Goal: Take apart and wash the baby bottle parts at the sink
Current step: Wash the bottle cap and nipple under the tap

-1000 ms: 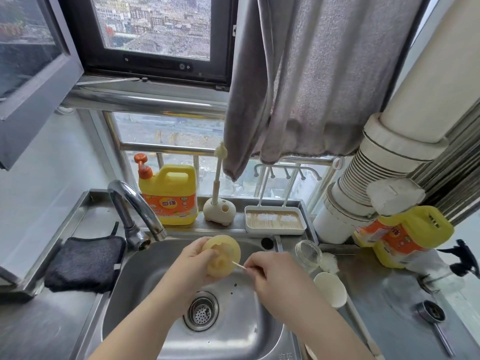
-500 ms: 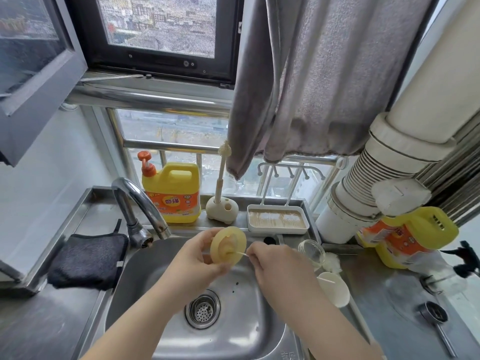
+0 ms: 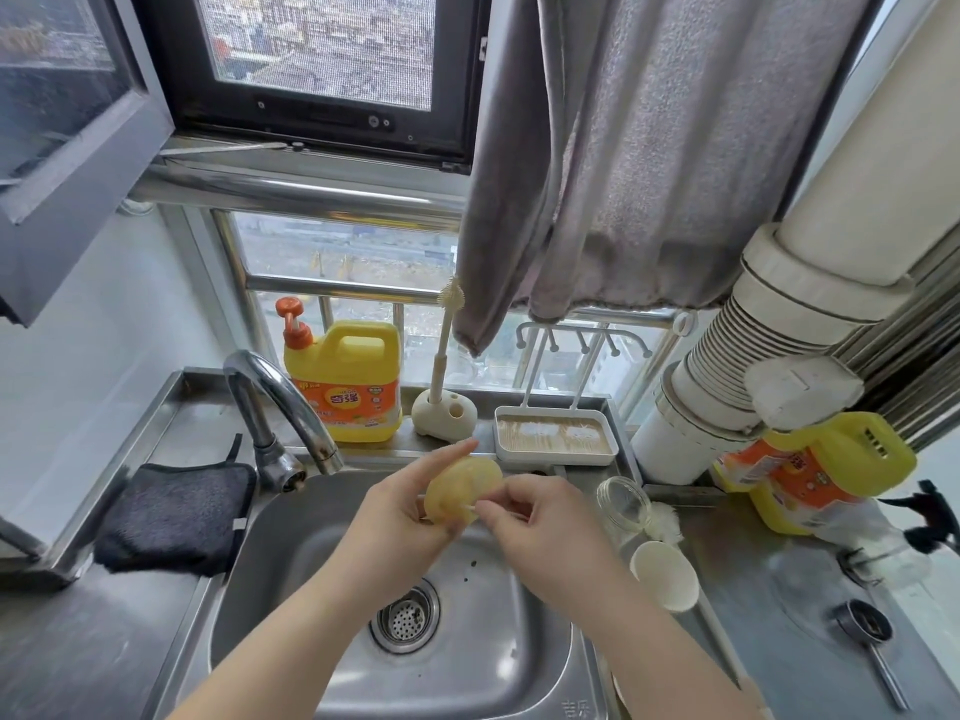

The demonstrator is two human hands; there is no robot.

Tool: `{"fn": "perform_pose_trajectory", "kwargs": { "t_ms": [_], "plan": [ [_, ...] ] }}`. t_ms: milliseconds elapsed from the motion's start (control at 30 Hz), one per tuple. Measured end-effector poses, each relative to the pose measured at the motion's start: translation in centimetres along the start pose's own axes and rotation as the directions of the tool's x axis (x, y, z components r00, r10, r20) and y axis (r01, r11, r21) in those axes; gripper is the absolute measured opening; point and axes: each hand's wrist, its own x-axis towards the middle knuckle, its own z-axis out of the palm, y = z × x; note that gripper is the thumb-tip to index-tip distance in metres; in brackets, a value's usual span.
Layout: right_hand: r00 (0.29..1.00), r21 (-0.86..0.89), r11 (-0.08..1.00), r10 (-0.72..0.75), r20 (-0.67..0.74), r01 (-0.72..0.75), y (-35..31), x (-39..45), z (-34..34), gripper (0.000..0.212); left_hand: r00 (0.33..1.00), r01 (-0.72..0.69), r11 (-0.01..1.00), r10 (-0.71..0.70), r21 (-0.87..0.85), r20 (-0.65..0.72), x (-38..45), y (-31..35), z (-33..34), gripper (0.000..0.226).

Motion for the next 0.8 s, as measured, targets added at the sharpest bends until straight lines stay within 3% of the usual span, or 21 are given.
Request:
{"fn": "perform_pose_trajectory", "kwargs": {
  "t_ms": [200, 367, 433, 500, 567, 667, 733, 800],
  "plan": [
    [0.989, -0.419, 0.902, -0.138, -0.051, 0.104, -0.3, -0.3, -0.8, 0.022, 1.0, 0.01, 1.0, -0.01, 0.023, 0.003, 0.3, 0.5, -0.1, 0.068],
    [0.978, -0.572, 0.81, -0.201, -0.063, 0.129, -0.6, -0.7, -0.1, 0.02, 1.0, 0.008, 0.999, -0.009, 0.036, 0.018, 0.4, 0.7, 0.3, 0.068],
    [0.978, -0.533, 0.83, -0.206, -0.021, 0.163, -0.4, -0.9, 0.2, 0.021, 1.0, 0.007, 0.999, -0.008, 0.053, 0.006, 0.5, 0.7, 0.2, 0.069],
    [0.983, -0.382, 0.91, -0.184, -0.02, 0.162, -0.2, -0.6, 0.3, 0.02, 1.0, 0.005, 0.998, -0.005, 0.07, -0.001, 0.4, 0.6, 0.2, 0.069],
    [0.996, -0.15, 0.986, -0.082, -0.038, 0.075, 0.0, 0.2, 0.2, 0.014, 1.0, 0.007, 0.997, -0.007, 0.074, 0.0, 0.3, 0.5, 0.3, 0.067],
    [0.993, 0.131, 0.988, 0.097, -0.069, -0.087, 0.3, 0.7, 0.2, 0.018, 1.0, 0.008, 0.997, -0.008, 0.071, 0.0, 0.3, 0.7, 0.5, 0.061],
    [0.991, 0.115, 0.991, 0.079, -0.112, -0.066, 0.3, 0.4, 0.7, 0.014, 1.0, 0.003, 0.998, -0.002, 0.066, -0.002, 0.3, 0.7, 0.6, 0.062],
    [0.99, -0.052, 0.998, -0.033, -0.141, 0.026, 0.2, -0.1, 1.0, 0.014, 1.0, 0.002, 0.998, -0.001, 0.066, -0.012, 0.3, 0.9, 0.9, 0.065]
  ]
}}
